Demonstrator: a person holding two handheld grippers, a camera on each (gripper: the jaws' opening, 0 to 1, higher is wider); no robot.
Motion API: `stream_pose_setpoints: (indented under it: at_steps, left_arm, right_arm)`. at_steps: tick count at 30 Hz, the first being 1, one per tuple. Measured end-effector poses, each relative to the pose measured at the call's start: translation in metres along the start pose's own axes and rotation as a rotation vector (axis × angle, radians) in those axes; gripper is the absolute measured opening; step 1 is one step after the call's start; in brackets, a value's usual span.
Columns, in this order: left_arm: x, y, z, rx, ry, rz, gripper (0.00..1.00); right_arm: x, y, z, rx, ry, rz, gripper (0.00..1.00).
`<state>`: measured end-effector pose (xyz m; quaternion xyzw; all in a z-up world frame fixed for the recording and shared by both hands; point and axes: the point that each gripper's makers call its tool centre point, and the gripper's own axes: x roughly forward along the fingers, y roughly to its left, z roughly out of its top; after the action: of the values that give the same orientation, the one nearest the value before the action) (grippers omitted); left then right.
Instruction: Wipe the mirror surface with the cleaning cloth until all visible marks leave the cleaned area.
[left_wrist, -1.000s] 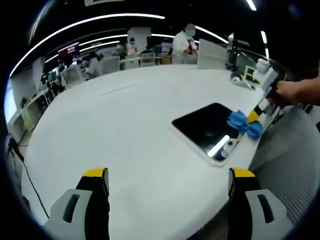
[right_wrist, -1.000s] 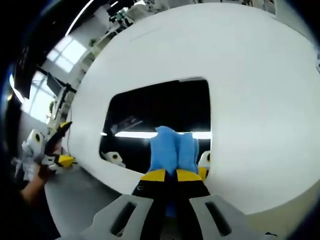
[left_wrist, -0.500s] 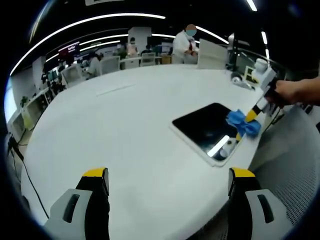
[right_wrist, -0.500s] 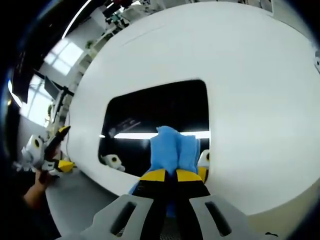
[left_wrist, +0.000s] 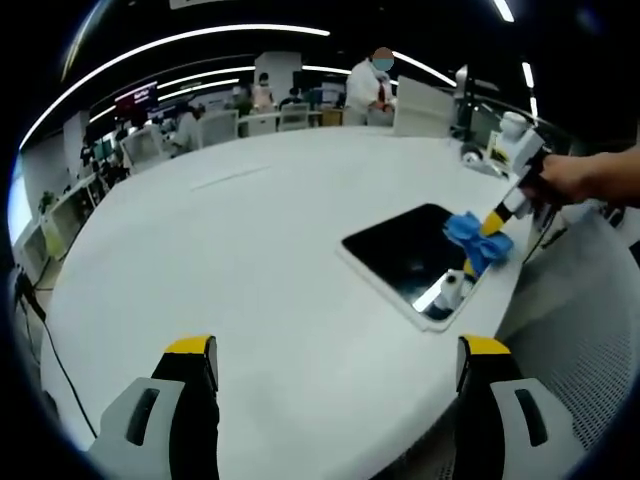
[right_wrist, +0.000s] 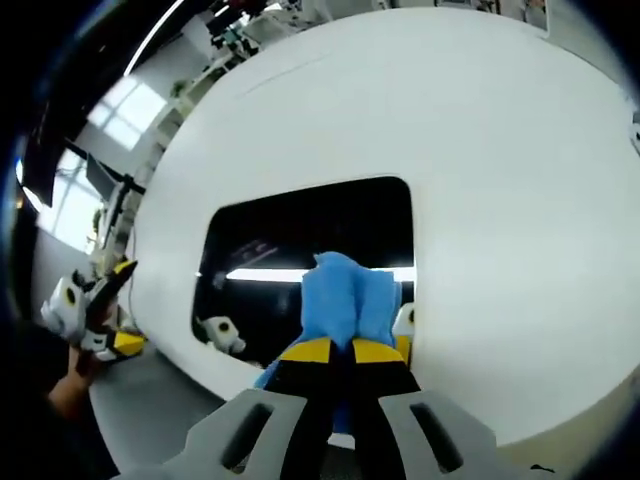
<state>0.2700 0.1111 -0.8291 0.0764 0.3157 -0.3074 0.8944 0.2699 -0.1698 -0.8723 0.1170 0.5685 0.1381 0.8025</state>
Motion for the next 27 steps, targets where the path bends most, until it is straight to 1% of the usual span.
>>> stream_pose_setpoints:
  at_steps: [5, 16, 27]
  left_arm:
    - [0.0, 0.001, 0.0, -0.008, -0.005, 0.005, 0.99]
    - [0.001, 0.0, -0.001, -0.005, 0.003, 0.0, 0.99]
    - [0.002, -0.004, -0.001, 0.005, 0.009, -0.017, 0.99]
  right_arm:
    - [0.002, -0.002, 0.008, -0.011, 0.001, -0.003, 0.0]
    - [0.007, -0.006, 0.026, 0.005, -0.004, -0.012, 0.0]
    - [0.01, -0.008, 0.037, 0.004, -0.013, -0.033, 0.0]
